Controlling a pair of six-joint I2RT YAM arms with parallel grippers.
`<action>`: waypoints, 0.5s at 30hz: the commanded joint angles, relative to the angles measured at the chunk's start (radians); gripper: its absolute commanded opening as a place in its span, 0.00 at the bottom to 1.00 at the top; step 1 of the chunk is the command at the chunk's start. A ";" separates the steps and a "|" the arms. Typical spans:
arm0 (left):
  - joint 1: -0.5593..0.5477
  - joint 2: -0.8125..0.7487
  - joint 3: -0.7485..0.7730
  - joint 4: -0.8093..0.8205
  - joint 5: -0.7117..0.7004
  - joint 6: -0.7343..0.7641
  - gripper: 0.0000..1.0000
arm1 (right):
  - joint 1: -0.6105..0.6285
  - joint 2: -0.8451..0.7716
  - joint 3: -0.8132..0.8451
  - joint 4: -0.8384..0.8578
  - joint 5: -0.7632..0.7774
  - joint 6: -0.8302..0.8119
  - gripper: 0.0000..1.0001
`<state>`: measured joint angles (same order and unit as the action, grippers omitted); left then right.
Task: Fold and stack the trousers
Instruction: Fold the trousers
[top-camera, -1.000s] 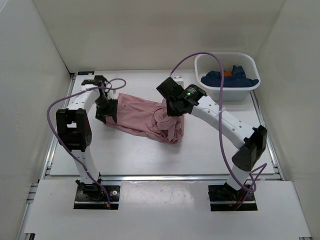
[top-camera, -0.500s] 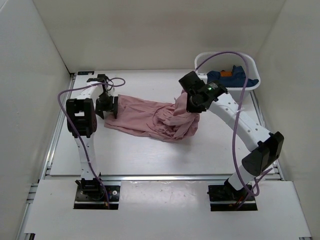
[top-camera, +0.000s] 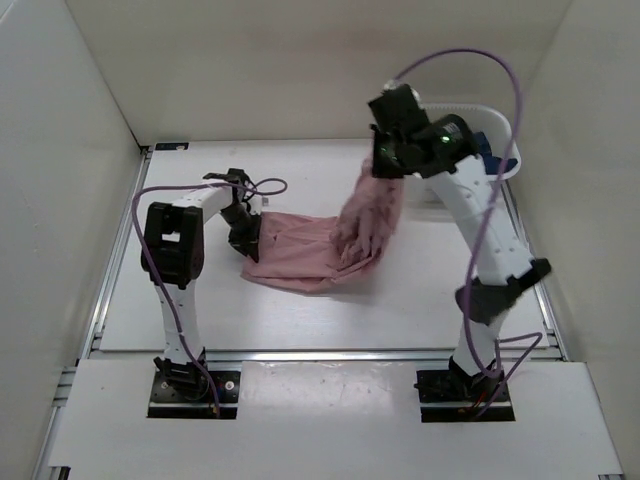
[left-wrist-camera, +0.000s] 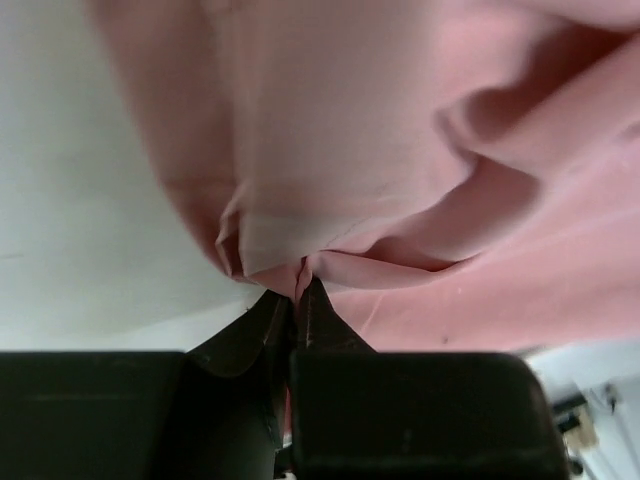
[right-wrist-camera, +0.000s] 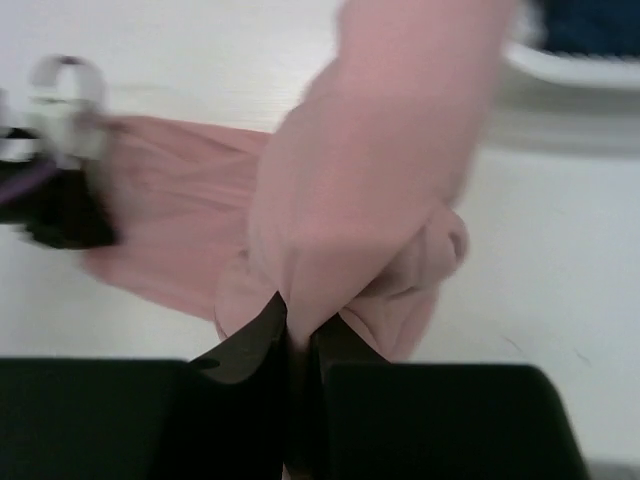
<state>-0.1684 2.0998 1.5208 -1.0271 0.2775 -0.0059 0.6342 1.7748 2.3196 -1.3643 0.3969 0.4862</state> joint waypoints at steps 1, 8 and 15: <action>-0.008 -0.095 -0.014 0.010 0.100 0.006 0.14 | 0.123 0.229 0.170 0.034 -0.169 -0.031 0.00; -0.008 -0.115 -0.065 -0.008 0.183 0.006 0.14 | 0.281 0.313 -0.124 0.312 -0.142 0.126 0.00; -0.008 -0.115 -0.102 0.012 0.207 0.006 0.14 | 0.334 0.439 0.023 0.439 -0.153 0.146 0.00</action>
<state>-0.1761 2.0521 1.4216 -1.0302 0.4347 -0.0071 0.9665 2.2444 2.2395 -1.0397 0.2428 0.5892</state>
